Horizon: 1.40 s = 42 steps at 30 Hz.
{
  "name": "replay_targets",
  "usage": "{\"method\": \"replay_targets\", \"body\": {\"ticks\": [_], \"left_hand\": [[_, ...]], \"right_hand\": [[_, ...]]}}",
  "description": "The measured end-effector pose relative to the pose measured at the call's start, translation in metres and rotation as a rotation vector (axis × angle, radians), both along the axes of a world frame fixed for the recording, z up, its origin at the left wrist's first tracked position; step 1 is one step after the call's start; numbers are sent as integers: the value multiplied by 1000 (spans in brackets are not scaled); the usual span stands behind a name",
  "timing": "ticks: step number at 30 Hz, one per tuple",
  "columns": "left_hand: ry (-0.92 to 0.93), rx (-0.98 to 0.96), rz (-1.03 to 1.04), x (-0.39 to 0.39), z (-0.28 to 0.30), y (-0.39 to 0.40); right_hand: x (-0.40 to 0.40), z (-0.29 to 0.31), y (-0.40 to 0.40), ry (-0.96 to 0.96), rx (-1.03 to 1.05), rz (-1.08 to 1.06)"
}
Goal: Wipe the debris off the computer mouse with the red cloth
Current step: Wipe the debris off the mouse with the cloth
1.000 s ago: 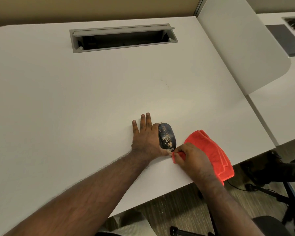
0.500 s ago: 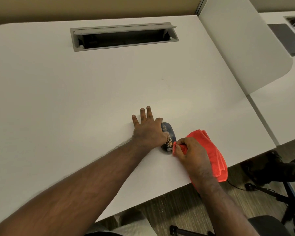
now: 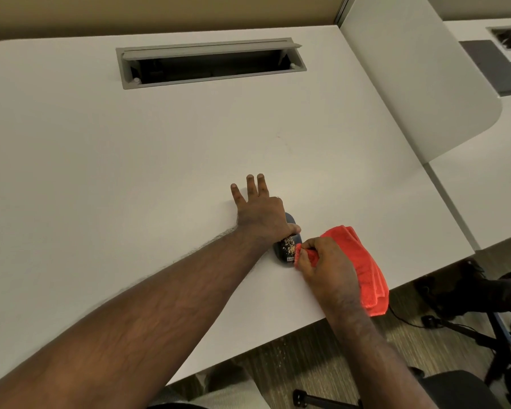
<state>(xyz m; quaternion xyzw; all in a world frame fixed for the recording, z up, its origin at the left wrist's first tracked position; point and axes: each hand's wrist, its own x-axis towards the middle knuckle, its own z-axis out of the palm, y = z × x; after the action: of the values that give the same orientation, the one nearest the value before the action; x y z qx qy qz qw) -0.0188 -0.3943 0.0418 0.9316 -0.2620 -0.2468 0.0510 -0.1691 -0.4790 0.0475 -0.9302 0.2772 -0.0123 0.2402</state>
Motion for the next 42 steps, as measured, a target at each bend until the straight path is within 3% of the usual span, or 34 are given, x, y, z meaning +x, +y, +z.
{"method": "replay_targets", "body": {"ticks": [7, 17, 24, 36, 42], "left_hand": [[43, 12, 32, 1, 0, 0], [13, 8, 33, -2, 0, 2], [7, 7, 34, -2, -1, 2], [5, -2, 28, -1, -1, 3], [4, 28, 21, -2, -2, 2]], "right_hand": [[7, 0, 9, -101, -126, 5], [-15, -14, 16, -103, -248, 347], [-7, -6, 11, -201, -222, 195], [-14, -15, 13, -174, -345, 410], [-12, -19, 12, -200, -338, 350]]}}
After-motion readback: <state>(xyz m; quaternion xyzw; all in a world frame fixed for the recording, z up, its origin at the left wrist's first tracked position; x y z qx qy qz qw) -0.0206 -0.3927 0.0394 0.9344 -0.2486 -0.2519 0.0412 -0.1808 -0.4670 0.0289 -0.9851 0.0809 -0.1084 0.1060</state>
